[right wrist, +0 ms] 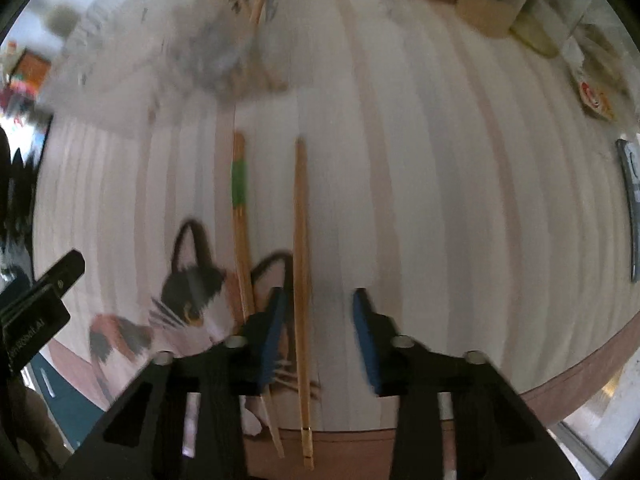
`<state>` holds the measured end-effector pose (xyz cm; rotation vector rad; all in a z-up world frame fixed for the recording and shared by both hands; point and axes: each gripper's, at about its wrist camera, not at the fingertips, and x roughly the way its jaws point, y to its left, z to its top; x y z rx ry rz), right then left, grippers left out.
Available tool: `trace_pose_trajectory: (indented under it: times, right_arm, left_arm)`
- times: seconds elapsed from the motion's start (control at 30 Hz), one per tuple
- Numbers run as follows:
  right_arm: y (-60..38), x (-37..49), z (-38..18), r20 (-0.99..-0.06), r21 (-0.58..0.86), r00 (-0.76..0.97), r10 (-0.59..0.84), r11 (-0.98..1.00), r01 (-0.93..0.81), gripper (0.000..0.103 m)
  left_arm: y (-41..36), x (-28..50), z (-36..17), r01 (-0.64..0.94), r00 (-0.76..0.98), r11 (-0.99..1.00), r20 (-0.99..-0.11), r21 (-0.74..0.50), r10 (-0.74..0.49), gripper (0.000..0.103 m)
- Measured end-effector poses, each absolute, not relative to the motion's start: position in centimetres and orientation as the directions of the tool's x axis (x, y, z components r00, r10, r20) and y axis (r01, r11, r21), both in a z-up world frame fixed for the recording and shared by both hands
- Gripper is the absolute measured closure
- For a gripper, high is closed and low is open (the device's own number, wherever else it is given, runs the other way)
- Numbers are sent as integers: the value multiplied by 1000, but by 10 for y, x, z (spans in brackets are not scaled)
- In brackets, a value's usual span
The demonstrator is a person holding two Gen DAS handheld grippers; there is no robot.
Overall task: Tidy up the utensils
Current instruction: 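Grasp the green-banded chopstick with the left tool while the right tool grasps a plain chopstick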
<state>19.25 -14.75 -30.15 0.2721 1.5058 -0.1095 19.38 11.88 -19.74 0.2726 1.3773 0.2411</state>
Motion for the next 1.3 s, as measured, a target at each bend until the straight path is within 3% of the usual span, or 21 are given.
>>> trace_pose_trajectory:
  times: [0.07,0.5,0.7,0.77,0.9,0.97,1.0,1.3]
  right_arm:
    - [-142,189,-300,-995,69,78,54,978,199,96]
    - [-238,159,-298,-999,-8,40,-24,937,349,96]
    - [-278,145,-299,-999,-23,18,-34,913,407,96]
    - [-284,142,-299,-1000,-12,17,-21,912,411,96]
    - [-291,138,-297,-1000,-9,13,-16,911,411,95]
    - [-292,134,-297,-1000,-8,12,-15,912,411,94]
    - [-295,135,-297,-1000,-8,12,-14,912,410,94]
    - [-251,137,-295,-1000,-10,16,-16,948,318,95]
  left_arm:
    - [111,192,-197,11,180,947,-932,322,314,0]
    - [22,178,-215,212,144,961,-979,175,146,3]
    - [-9,172,-238,287,52,953,-995,99,88,27]
    - [-14,171,-244,296,32,951,-996,90,85,47]
    - [-18,169,-246,291,33,954,-997,70,63,68]
    - [-15,169,-245,291,35,954,-997,70,63,91]
    - [-13,169,-246,289,33,955,-997,70,63,95]
    - [34,160,-241,234,24,965,-993,115,113,98]
